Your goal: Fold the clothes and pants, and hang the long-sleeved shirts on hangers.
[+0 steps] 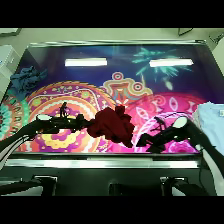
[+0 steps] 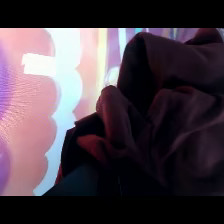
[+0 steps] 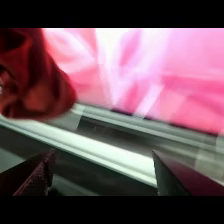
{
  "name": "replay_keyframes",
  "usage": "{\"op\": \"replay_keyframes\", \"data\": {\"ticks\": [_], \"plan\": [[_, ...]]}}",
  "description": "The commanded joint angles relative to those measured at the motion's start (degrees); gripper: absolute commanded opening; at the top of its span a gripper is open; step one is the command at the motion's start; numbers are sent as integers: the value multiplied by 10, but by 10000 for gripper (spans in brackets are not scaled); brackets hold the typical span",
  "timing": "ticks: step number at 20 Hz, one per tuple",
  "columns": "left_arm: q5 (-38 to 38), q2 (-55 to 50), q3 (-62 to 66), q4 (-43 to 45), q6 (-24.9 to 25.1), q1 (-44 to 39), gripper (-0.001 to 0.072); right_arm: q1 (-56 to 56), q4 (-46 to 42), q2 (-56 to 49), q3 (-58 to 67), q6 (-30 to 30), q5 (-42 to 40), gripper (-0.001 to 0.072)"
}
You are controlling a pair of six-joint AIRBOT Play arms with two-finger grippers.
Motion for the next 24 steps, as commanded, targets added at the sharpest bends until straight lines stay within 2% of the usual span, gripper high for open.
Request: {"op": "replay_keyframes", "data": {"ticks": [1, 4, 6, 7, 8, 10, 11, 12, 13, 15, 18, 21, 24], "plan": [[-14, 14, 0, -1, 16, 6, 27, 91, 50, -3, -15, 22, -137, 696], [-22, 18, 0, -1, 16, 6, 27, 99, 114, -9, -15, 22, -196, 677], [-23, 19, 0, -2, 16, 6, 27, 99, 134, -23, -15, 22, -184, 660], [-23, 19, 0, -2, 16, 6, 27, 99, 137, -33, -15, 22, -168, 617], [-22, 19, 0, -2, 16, 6, 27, 99, 137, -43, -15, 22, -153, 611], [-22, 19, 0, -2, 16, 6, 28, 99, 139, -58, -15, 22, -138, 470], [-22, 19, 0, -2, 16, 6, 28, 99, 141, -60, -15, 22, -142, 353], [-23, 19, 0, -2, 16, 6, 28, 99, 144, -60, -15, 22, -147, 177], [-23, 19, 0, -2, 16, 6, 28, 99, 145, -60, -14, 22, -151, 40], [-23, 24, 0, -3, 16, 9, 27, 94, 129, -56, -2, 11, -145, 37], [-23, 76, 21, -3, 27, 52, 26, 47, 24, -25, 82, 12, -66, 37], [-23, 183, 97, -3, 33, 117, 26, -45, -112, 44, 252, 27, 9, 37], [-29, 302, 217, -3, 62, 158, 27, -117, -152, 131, 449, 0, -13, 37]]}}
